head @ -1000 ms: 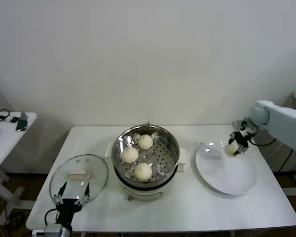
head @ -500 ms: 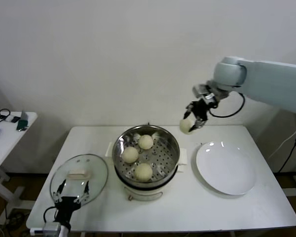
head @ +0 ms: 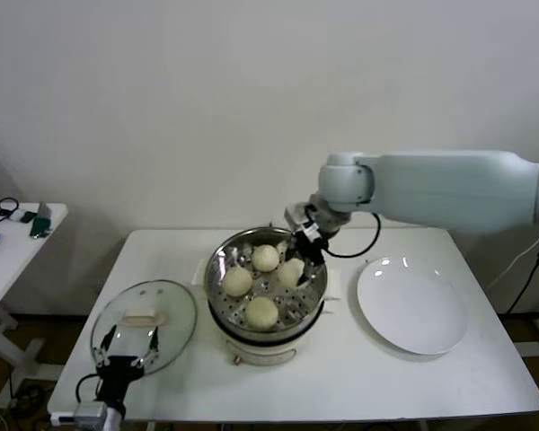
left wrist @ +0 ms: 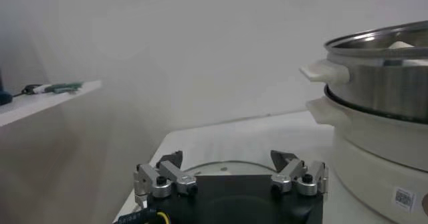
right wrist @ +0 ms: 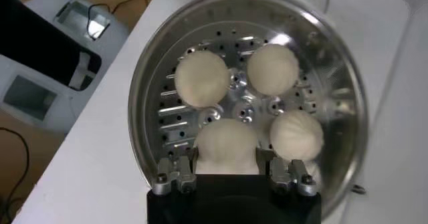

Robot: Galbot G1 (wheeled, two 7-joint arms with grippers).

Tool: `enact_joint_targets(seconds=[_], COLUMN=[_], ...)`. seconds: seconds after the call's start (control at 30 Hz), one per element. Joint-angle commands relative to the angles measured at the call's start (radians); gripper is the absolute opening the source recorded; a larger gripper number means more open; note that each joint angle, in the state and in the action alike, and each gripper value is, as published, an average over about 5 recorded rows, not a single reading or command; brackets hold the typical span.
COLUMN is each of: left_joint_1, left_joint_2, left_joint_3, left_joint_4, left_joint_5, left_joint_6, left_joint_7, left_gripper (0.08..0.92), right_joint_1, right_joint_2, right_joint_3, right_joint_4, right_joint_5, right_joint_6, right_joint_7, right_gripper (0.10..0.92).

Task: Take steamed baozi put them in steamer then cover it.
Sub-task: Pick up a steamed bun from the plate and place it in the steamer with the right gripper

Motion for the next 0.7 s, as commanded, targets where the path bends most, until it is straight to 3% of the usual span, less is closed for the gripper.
enact_joint_targets(seconds=[0.03, 0.37, 0.7], left_joint_1=[0.002, 0.005, 0.010], left_joint_2=[0.003, 0.008, 0.012], left_joint_3=[-0.001, 0.000, -0.005], left_joint_4=[0.002, -0.002, -0.013], left_joint_5=[-0.002, -0.008, -0.020], left_joint_6=[-0.002, -0.004, -0.009], left_joint_7=[0.000, -0.002, -0.007], left_gripper=[0.823, 0.823, 0.823], right_joint_1=[-0.067, -0.055, -0.017], right_joint_2=[0.070, 0.099, 0.085], right_joint_3=[-0.019, -0.033, -0.017], right_joint_4=[-0.051, -0.092, -0.086], right_joint_5=[-0.060, -0.069, -0.026], right_joint_6=[-0.021, 0.003, 0.033], right_joint_7=[0.020, -0.012, -0.046], right_gripper=[0.595, 0.603, 0.809])
